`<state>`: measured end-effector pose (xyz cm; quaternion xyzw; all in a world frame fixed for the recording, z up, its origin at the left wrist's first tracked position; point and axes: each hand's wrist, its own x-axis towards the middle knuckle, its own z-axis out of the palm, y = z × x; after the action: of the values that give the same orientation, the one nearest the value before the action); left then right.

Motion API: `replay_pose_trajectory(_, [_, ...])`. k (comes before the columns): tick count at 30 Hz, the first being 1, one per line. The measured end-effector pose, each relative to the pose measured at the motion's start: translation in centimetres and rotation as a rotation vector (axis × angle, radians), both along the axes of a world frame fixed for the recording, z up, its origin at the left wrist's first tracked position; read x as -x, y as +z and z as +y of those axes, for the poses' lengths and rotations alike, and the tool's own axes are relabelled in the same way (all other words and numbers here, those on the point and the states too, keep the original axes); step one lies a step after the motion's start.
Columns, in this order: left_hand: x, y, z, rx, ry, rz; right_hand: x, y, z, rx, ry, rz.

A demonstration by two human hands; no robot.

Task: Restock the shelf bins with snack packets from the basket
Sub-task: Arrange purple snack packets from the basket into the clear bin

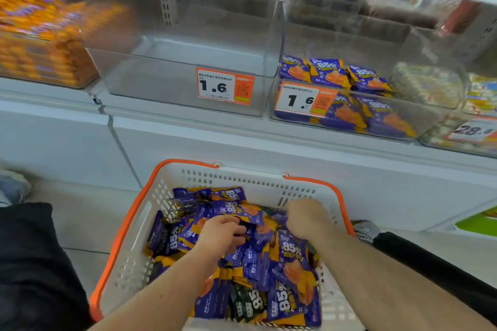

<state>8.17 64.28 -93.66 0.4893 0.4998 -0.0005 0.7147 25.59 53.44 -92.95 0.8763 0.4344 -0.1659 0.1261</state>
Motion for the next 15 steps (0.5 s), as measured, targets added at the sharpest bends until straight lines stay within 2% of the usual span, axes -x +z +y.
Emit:
replay_pose_trajectory(4, [-0.4,0.9,-0.2,0.378,0.230,-0.118,-0.5,5.4,0.7,-0.196,0.088,0.254])
replay_pose_trajectory(6, [-0.5,1.6,0.4,0.573,0.264,-0.202,0.3,7.6,0.9,-0.307,0.215,0.287])
replay_pose_trajectory(8, [-0.5,2.8,0.8,0.661,0.267,-0.317,1.5,9.1,0.7,-0.395,0.312,0.290])
replay_pose_trajectory(10, [-0.6,4.1,1.1,0.622,0.256,-0.430,2.4,10.1,0.3,-0.441,0.417,0.231])
replay_pose_trajectory(12, [-0.9,4.8,1.7,0.445,0.230,-0.517,3.1,11.0,-0.3,-0.397,0.481,0.156])
replay_pose_trajectory(15, [-1.4,5.9,2.8,0.137,0.237,-0.589,4.0,12.6,-0.6,-0.426,0.291,0.148])
